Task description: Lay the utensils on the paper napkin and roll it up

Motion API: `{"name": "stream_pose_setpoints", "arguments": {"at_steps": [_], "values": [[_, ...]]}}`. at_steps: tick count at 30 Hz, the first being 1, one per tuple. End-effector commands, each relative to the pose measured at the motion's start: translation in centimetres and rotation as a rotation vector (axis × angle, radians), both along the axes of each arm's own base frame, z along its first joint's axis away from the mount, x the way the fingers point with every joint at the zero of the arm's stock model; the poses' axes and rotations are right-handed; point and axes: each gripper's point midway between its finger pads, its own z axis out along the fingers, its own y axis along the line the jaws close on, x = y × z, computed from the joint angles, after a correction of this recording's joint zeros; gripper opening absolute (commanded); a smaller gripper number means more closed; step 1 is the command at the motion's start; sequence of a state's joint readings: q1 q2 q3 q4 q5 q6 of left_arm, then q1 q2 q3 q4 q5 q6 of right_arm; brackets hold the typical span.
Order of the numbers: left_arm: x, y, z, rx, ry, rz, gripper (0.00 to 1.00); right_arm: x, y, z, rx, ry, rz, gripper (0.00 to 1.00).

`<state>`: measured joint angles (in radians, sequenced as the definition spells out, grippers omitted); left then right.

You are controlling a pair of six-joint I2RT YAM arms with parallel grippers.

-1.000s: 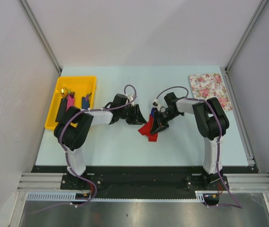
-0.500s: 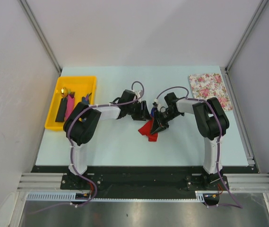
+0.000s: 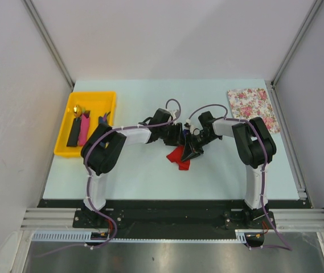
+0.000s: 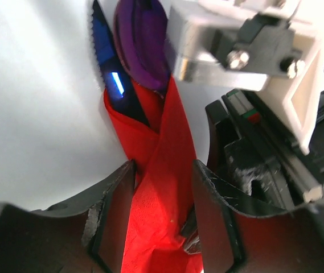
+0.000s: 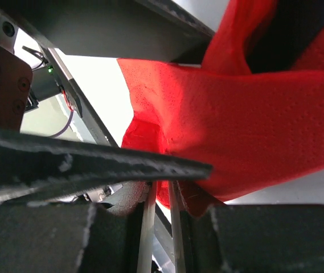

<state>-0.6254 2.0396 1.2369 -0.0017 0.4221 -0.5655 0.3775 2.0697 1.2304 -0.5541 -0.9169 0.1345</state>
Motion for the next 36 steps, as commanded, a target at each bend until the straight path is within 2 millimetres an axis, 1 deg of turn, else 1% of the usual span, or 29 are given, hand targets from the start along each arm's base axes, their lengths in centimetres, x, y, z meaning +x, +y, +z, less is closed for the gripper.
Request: {"name": "stream_pose_setpoints", "arguments": {"at_steps": [1, 5, 6, 8, 9, 11, 12, 13, 14, 15, 16, 17, 18, 19, 20, 21, 22, 23, 24, 25, 26, 28, 29, 31, 32, 34, 36], "values": [[-1.6, 1.8, -4.9, 0.189, 0.064, -0.005, 0.5, -0.4, -1.9, -3.4, -0.128, -0.016, 0.004, 0.2], [-1.5, 2.0, -5.5, 0.213, 0.063, 0.001, 0.44, -0.4, -2.0, -3.4, -0.126, -0.013, -0.001, 0.2], [-1.5, 2.0, -5.4, 0.217, 0.064, -0.003, 0.4, -0.3, -2.1, -3.4, -0.125, -0.014, -0.003, 0.2], [-1.5, 2.1, -5.4, 0.218, 0.062, -0.004, 0.35, -0.4, -2.1, -3.4, -0.126, -0.013, -0.001, 0.2], [-1.5, 2.1, -5.4, 0.219, 0.062, -0.008, 0.28, -0.3, -2.1, -3.3, -0.124, -0.014, -0.002, 0.2], [-1.4, 2.1, -5.0, 0.213, 0.053, -0.009, 0.19, -0.3, -2.1, -3.3, -0.123, -0.015, -0.002, 0.2], [-1.3, 2.0, -4.6, 0.196, 0.041, -0.011, 0.09, -0.3, -2.1, -3.2, -0.122, -0.015, -0.003, 0.21], [-1.1, 1.9, -4.1, 0.182, 0.031, -0.01, 0.03, -0.3, -2.2, -3.2, -0.122, -0.016, -0.004, 0.2], [-0.6, 1.6, -3.5, 0.158, 0.006, -0.007, 0.0, -0.2, -2.2, -3.1, -0.119, -0.019, -0.004, 0.21], [-0.8, 1.4, -2.6, 0.126, 0.0, -0.01, 0.0, -0.2, -2.1, -3.0, -0.113, -0.019, -0.004, 0.21], [-0.5, 1.3, -2.2, 0.107, -0.011, -0.006, 0.0, -0.1, -2.1, -2.7, -0.101, -0.019, -0.01, 0.22], [0.0, 1.0, -1.2, 0.068, -0.037, 0.002, 0.0, 0.1, -2.1, -2.4, -0.086, -0.019, -0.017, 0.22], [-0.4, 1.0, -0.4, 0.042, -0.037, -0.011, 0.0, 0.0, -2.0, -2.0, -0.061, -0.012, -0.021, 0.24], [0.2, 0.6, 0.7, 0.011, -0.078, -0.011, 0.0, 0.5, -2.4, -1.6, -0.045, -0.015, -0.041, 0.25], [0.4, 0.5, 1.3, -0.005, -0.109, -0.018, 0.0, 0.8, -2.4, -0.7, -0.022, -0.028, -0.048, 0.26], [0.4, 0.2, 2.5, -0.03, -0.13, -0.027, 0.0, 1.0, -2.3, 0.1, 0.013, -0.028, -0.055, 0.29], [0.4, 0.1, 3.0, -0.05, -0.139, -0.035, 0.0, 1.3, -2.4, 0.7, 0.032, -0.036, -0.062, 0.31], [0.6, -0.1, 3.6, -0.064, -0.162, -0.041, 0.0, 1.9, -2.7, 1.8, 0.057, -0.054, -0.079, 0.34], [0.5, -0.2, 4.1, -0.075, -0.175, -0.048, 0.0, 2.0, -2.7, 2.7, 0.09, -0.06, -0.08, 0.41], [0.5, -0.4, 5.0, -0.094, -0.188, -0.057, 0.0, 2.2, -2.8, 3.3, 0.105, -0.07, -0.087, 0.45], [0.6, -0.6, 5.4, -0.106, -0.201, -0.062, 0.0, 2.6, -3.2, 4.4, 0.125, -0.099, -0.098, 0.51], [0.6, -0.9, 6.2, -0.127, -0.212, -0.076, 0.0, 2.9, -3.5, 5.3, 0.144, -0.129, -0.101, 0.57], [0.8, -1.0, 6.7, -0.134, -0.229, -0.084, 0.0, 3.2, -4.0, 5.9, 0.151, -0.155, -0.109, 0.61], [0.8, -1.2, 7.2, -0.146, -0.244, -0.096, 0.0, 3.3, -4.4, 6.1, 0.147, -0.163, -0.123, 0.66], [0.9, -1.2, 7.3, -0.147, -0.246, -0.096, 0.0, 3.7, -5.1, 6.0, 0.136, -0.17, -0.142, 0.7], [0.9, -1.1, 7.3, -0.137, -0.25, -0.103, 0.0, 4.0, -5.7, 5.6, 0.113, -0.179, -0.158, 0.7], [1.1, -1.0, 7.1, -0.125, -0.243, -0.097, 0.0, 4.1, -6.4, 4.6, 0.089, -0.16, -0.177, 0.71]]}}
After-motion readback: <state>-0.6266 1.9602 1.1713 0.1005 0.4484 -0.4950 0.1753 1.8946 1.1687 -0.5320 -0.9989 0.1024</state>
